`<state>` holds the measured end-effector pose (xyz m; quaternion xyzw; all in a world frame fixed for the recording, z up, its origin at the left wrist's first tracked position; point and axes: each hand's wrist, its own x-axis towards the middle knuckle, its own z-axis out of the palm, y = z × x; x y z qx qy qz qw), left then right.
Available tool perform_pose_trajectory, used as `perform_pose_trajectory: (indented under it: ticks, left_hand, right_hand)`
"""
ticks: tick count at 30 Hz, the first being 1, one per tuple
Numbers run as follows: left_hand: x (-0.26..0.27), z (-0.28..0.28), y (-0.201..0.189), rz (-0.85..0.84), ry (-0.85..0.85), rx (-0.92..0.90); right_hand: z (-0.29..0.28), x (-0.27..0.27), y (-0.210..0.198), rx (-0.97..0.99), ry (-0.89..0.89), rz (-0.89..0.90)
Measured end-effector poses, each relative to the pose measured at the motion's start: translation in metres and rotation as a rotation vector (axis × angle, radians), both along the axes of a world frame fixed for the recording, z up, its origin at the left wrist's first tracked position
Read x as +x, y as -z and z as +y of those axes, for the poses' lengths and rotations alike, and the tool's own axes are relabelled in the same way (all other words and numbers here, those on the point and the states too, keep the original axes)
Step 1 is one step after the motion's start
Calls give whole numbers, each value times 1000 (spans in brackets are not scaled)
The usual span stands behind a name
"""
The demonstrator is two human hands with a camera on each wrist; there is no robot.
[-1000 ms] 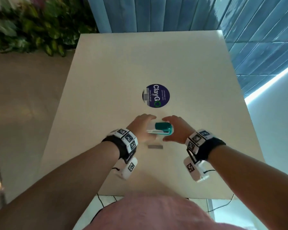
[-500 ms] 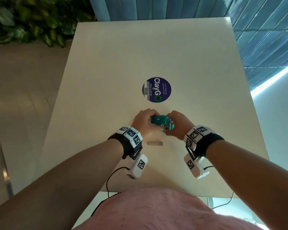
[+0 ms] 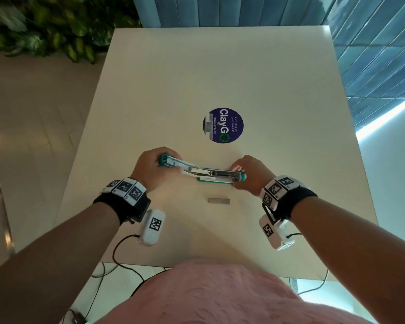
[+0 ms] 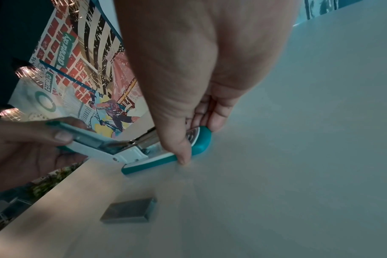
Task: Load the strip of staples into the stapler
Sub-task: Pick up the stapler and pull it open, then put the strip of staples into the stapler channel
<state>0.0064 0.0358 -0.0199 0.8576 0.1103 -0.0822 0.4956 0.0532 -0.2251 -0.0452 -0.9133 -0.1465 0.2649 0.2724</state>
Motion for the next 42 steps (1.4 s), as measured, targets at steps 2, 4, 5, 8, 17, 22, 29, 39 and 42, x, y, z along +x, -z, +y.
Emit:
perform_pose_trajectory:
  ticks: [2, 4, 5, 8, 17, 22, 29, 39, 42]
  left_hand:
    - [-3, 7, 7, 18, -23, 26]
    - [-5, 13, 12, 29, 13, 72]
    - [-6, 15, 14, 36, 36, 91]
    - [-5, 18, 17, 64, 76, 149]
    - [-3, 12, 25, 95, 155, 243]
    - [-3, -17, 27, -86, 298, 350]
    - [3, -54, 35, -51, 418, 329]
    - [4, -55, 46, -67, 325, 262]
    - [4, -55, 47, -58, 326, 257]
  right_hand:
    - [0, 0, 1, -11, -3, 4]
    - [-1, -1, 2, -17, -5, 12]
    - [-1, -1, 2, -16, -5, 13]
    - [-1, -3, 2, -16, 6, 9]
    - [-3, -10, 2, -6, 14, -37]
    - [2, -35, -11, 70, -59, -292]
    - [25, -71, 7, -73, -316, -169]
    - [27, -64, 1, 101, -160, -227]
    - [24, -43, -6, 118, -62, -311]
